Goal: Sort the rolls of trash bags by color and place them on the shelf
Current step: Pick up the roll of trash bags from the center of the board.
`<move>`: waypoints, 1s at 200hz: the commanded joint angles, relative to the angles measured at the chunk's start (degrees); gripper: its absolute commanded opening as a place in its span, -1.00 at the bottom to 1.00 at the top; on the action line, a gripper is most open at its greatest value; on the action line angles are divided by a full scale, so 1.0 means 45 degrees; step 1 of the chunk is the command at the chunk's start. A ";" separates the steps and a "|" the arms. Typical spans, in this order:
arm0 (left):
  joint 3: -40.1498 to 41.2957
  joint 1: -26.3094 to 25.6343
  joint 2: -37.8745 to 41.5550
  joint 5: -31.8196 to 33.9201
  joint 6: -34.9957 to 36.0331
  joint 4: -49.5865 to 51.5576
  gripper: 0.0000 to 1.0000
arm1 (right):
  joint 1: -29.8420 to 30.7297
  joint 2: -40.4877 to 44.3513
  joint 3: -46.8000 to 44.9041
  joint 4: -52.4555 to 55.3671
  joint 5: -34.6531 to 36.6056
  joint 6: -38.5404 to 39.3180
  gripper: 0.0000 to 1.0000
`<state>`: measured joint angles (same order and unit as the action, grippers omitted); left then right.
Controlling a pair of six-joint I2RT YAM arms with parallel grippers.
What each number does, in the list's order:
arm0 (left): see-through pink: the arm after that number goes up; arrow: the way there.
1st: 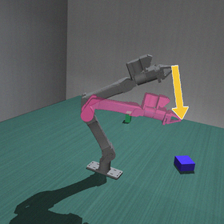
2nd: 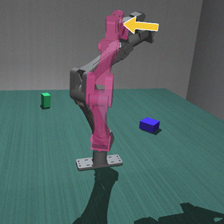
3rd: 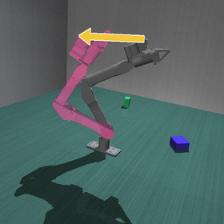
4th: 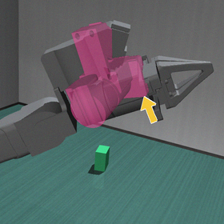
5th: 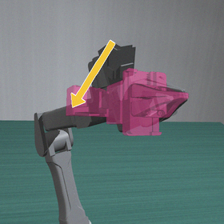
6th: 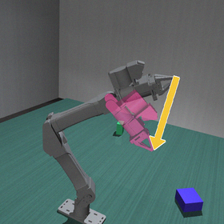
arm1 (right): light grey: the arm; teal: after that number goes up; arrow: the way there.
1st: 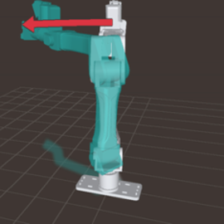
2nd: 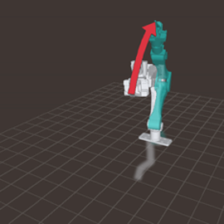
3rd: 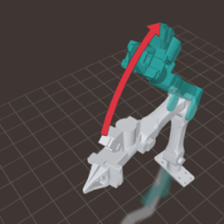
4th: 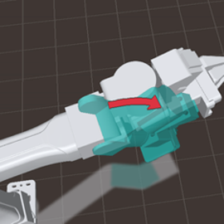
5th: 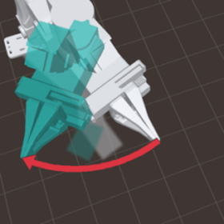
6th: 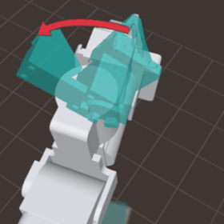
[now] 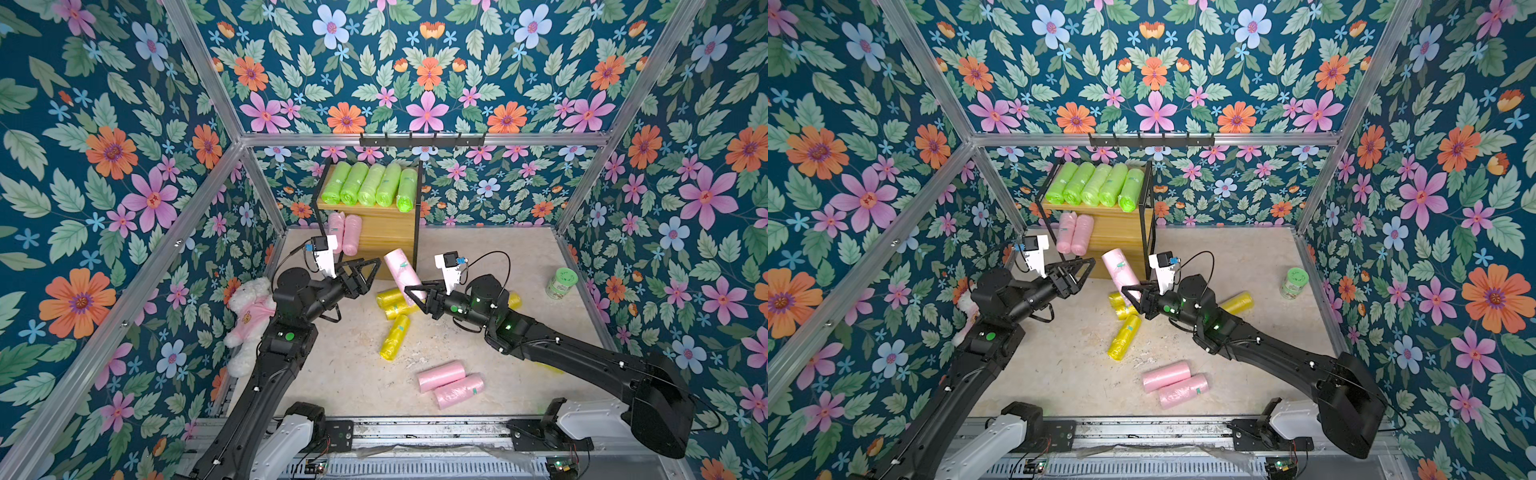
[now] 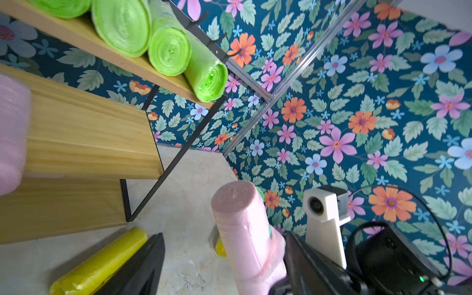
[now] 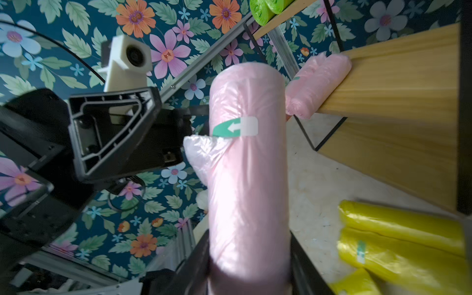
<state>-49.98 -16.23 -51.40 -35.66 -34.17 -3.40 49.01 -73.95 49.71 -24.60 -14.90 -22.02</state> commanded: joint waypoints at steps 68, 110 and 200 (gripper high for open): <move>-0.2097 -0.0091 -0.1561 -0.5439 0.4723 0.5902 0.68 | -0.0210 0.1939 -0.0082 0.4399 -0.1180 0.8969 -0.20; -0.2539 -0.0809 -0.2267 -0.5370 0.5972 0.7200 0.69 | -0.0226 0.1644 0.0120 0.4763 -0.2042 0.9822 -0.21; -0.3098 -0.1198 -0.3419 -0.4218 0.7803 0.8879 0.76 | -0.0213 0.1624 -0.0022 0.4622 -0.3146 1.0441 -0.24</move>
<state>-62.74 -21.50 -66.00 -57.45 -3.22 33.98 47.79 -66.96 49.63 1.87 -22.52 23.44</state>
